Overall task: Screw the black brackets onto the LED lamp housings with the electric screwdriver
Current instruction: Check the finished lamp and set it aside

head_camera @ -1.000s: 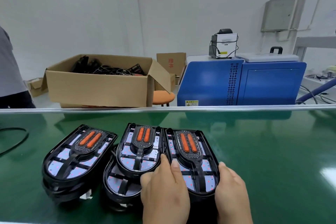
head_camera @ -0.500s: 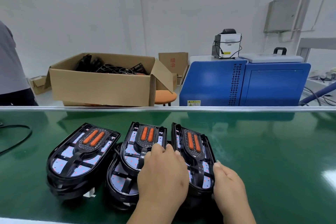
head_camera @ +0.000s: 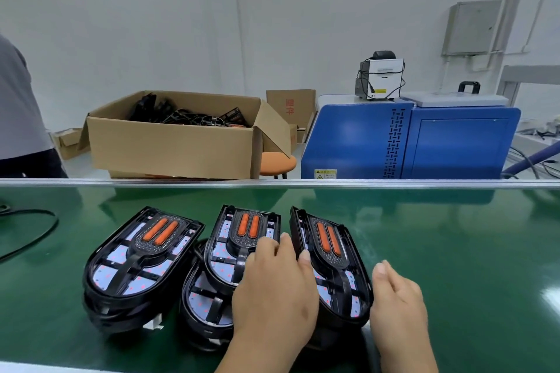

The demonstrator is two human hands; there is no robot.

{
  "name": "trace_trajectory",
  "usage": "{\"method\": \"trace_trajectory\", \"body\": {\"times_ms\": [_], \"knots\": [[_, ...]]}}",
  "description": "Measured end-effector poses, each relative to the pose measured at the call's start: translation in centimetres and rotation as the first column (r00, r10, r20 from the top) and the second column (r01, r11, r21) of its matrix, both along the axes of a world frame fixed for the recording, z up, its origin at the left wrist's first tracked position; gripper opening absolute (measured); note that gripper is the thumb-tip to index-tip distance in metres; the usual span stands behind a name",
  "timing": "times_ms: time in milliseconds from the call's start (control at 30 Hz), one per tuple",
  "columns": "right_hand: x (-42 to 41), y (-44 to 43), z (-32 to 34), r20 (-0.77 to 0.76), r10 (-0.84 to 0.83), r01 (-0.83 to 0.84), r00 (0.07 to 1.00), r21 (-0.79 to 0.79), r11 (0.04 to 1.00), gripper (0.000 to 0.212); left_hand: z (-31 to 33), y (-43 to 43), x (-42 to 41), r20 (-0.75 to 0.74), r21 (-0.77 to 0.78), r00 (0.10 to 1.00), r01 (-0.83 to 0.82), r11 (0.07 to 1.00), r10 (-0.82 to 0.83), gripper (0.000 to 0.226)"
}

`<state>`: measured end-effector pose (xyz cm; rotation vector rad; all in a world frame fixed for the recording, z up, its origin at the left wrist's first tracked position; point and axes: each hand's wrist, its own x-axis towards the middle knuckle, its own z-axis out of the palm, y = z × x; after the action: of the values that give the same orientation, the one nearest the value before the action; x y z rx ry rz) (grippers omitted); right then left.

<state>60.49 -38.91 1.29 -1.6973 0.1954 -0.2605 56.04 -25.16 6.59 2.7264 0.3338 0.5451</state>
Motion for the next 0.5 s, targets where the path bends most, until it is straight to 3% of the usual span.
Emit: {"method": "trace_trajectory", "body": {"times_ms": [100, 267, 500], "knots": [[-1.2, 1.1, 1.9, 0.153, -0.021, 0.025, 0.988, -0.022, 0.999, 0.039, 0.8, 1.2, -0.5, 0.04, -0.035, 0.999, -0.016, 0.999, 0.017, 0.052], [-2.9, 6.9, 5.7, 0.368, 0.201, -0.19, 0.908, -0.066, 0.979, 0.039, 3.2, 4.2, -1.7, 0.104, -0.087, 0.989, -0.099, 0.991, 0.108, 0.045], [-5.7, 18.4, 8.2, 0.369, 0.553, -0.513, 0.747, -0.21, 0.832, 0.046, 6.1, 13.5, -6.7, 0.152, -0.209, 0.93, -0.301, 0.93, 0.335, 0.038]]}}
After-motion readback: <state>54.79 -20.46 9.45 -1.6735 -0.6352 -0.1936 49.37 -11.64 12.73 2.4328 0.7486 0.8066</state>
